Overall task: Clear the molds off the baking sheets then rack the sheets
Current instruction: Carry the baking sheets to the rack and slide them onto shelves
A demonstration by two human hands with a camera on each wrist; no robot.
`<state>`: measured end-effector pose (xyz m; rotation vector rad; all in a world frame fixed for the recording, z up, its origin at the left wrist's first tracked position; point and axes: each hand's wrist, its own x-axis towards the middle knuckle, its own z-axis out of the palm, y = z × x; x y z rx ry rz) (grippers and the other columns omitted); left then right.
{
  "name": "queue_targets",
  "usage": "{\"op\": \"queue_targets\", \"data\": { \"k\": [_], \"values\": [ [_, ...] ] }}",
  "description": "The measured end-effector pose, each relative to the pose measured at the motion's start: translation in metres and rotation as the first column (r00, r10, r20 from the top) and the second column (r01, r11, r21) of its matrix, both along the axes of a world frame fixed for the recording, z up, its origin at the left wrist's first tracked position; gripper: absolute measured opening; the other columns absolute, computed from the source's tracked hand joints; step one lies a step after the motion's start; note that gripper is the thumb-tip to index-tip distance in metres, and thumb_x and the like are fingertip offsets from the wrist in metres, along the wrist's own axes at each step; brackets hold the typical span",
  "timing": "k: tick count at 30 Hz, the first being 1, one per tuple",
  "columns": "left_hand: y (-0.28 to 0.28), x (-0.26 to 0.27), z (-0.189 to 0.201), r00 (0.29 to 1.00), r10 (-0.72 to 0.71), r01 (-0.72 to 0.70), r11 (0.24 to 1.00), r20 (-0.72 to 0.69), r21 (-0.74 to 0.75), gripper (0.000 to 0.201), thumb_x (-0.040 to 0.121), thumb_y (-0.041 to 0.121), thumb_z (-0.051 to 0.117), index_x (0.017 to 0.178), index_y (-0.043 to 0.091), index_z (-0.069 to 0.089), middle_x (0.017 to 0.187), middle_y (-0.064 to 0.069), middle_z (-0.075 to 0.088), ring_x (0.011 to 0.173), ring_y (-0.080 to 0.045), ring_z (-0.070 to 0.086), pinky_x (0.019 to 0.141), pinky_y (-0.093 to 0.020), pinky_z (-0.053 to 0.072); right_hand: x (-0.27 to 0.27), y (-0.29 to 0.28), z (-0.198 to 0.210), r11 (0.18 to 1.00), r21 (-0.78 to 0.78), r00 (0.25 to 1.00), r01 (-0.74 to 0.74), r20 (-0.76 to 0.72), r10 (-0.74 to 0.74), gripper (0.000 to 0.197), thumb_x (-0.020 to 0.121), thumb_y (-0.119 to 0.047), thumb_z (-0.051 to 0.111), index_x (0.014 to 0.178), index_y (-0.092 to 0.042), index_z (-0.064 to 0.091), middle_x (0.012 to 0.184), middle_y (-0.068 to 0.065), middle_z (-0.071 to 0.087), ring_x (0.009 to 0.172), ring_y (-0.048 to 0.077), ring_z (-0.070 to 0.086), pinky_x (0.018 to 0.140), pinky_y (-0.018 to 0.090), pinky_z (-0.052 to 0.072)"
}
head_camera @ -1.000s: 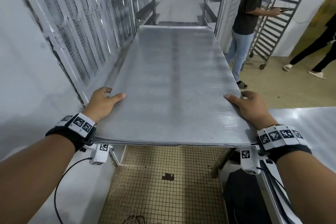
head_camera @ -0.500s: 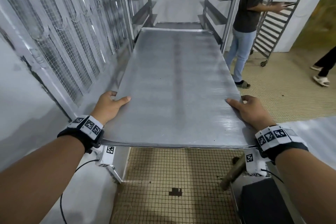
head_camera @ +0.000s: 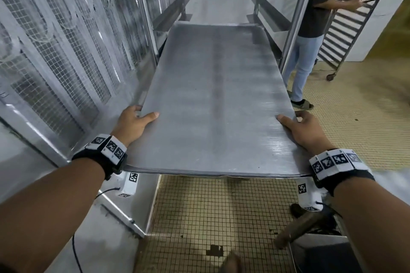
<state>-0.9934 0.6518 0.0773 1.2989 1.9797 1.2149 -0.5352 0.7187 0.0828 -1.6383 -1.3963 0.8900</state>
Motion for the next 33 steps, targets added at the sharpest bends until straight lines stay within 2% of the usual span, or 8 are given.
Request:
{"op": "queue_targets", "data": {
  "k": [5,7,11,14,18,22,29,33],
  "values": [
    [0.056,-0.008,0.002,1.000,0.022,-0.022,0.999,-0.007,-0.029,0.078,0.064,0.062,0.079,0.120,0.010,0.063,0.110,-0.006,0.072,0.093,-0.021,0.071,0.084,-0.039,0.059,0.000,0.060,0.003,1.000,0.010,0.999,-0.017,0.041,0.017,0.053,0.085,-0.045,0.075,0.120,-0.008,0.062,0.105,0.005,0.069,0.077,0.003,0.060,0.047,0.009,0.043],
    [0.076,-0.008,0.005,0.999,0.035,-0.035,0.999,-0.017,-0.039,0.084,0.062,0.066,0.077,0.123,0.011,0.061,0.112,-0.006,0.070,0.096,-0.023,0.070,0.089,-0.044,0.058,-0.001,0.086,0.005,0.999,0.018,0.998,-0.036,0.048,0.035,0.056,0.083,-0.050,0.075,0.122,-0.011,0.061,0.107,0.003,0.070,0.079,0.003,0.061,0.055,0.016,0.046],
    [0.115,-0.007,0.010,0.999,0.040,-0.040,0.999,0.024,-0.017,0.046,0.079,0.040,0.082,0.111,0.014,0.061,0.101,-0.002,0.071,0.085,-0.013,0.069,0.077,-0.035,0.058,-0.005,0.127,0.011,0.999,0.005,0.998,-0.040,0.048,0.040,0.051,0.082,-0.051,0.075,0.113,-0.013,0.062,0.098,-0.002,0.071,0.078,0.006,0.064,0.059,0.015,0.047],
    [0.140,-0.012,0.010,0.999,0.041,-0.041,0.999,0.036,-0.012,0.052,0.079,0.042,0.082,0.115,0.015,0.058,0.104,-0.004,0.068,0.085,-0.014,0.068,0.078,-0.036,0.058,-0.008,0.152,0.011,0.997,0.022,0.998,-0.070,0.008,0.070,0.045,0.084,-0.046,0.076,0.110,-0.013,0.064,0.094,-0.003,0.073,0.070,-0.001,0.066,0.052,0.011,0.046],
    [0.166,-0.014,0.012,0.997,0.054,-0.054,0.998,0.050,-0.015,0.048,0.082,0.039,0.080,0.117,0.014,0.057,0.101,-0.002,0.066,0.082,-0.012,0.065,0.065,-0.027,0.051,-0.009,0.185,0.010,0.996,0.038,0.996,-0.085,0.005,0.085,0.059,0.078,-0.056,0.076,0.115,-0.013,0.062,0.097,-0.004,0.073,0.082,0.009,0.069,0.069,0.025,0.055],
    [0.183,-0.009,0.021,0.998,0.051,-0.051,0.999,0.022,-0.006,0.021,0.088,0.031,0.076,0.091,0.027,0.055,0.088,0.009,0.060,0.074,-0.006,0.060,0.060,-0.022,0.045,-0.009,0.211,0.011,0.994,0.037,0.994,-0.106,0.003,0.106,0.073,0.065,-0.071,0.077,0.113,-0.017,0.065,0.102,-0.003,0.074,0.091,0.017,0.071,0.088,0.041,0.058],
    [0.211,-0.016,0.036,1.000,-0.011,0.013,0.999,0.026,-0.043,0.036,0.086,0.040,0.077,0.106,0.014,0.063,0.092,0.002,0.069,0.077,-0.013,0.067,0.061,-0.027,0.050,-0.012,0.234,0.026,0.994,0.011,0.994,-0.105,0.044,0.105,0.045,0.087,-0.041,0.074,0.114,-0.010,0.057,0.099,-0.001,0.065,0.074,0.002,0.059,0.056,0.006,0.045],
    [0.220,-0.014,0.053,0.997,-0.071,0.071,0.995,0.000,-0.069,0.013,0.089,0.036,0.074,0.089,0.027,0.064,0.075,0.011,0.071,0.068,-0.007,0.067,0.067,-0.027,0.054,-0.015,0.246,0.033,0.995,0.005,0.994,-0.102,0.032,0.101,0.060,0.081,-0.049,0.078,0.122,-0.008,0.062,0.109,0.006,0.072,0.091,0.019,0.069,0.082,0.031,0.056]
  ]
}}
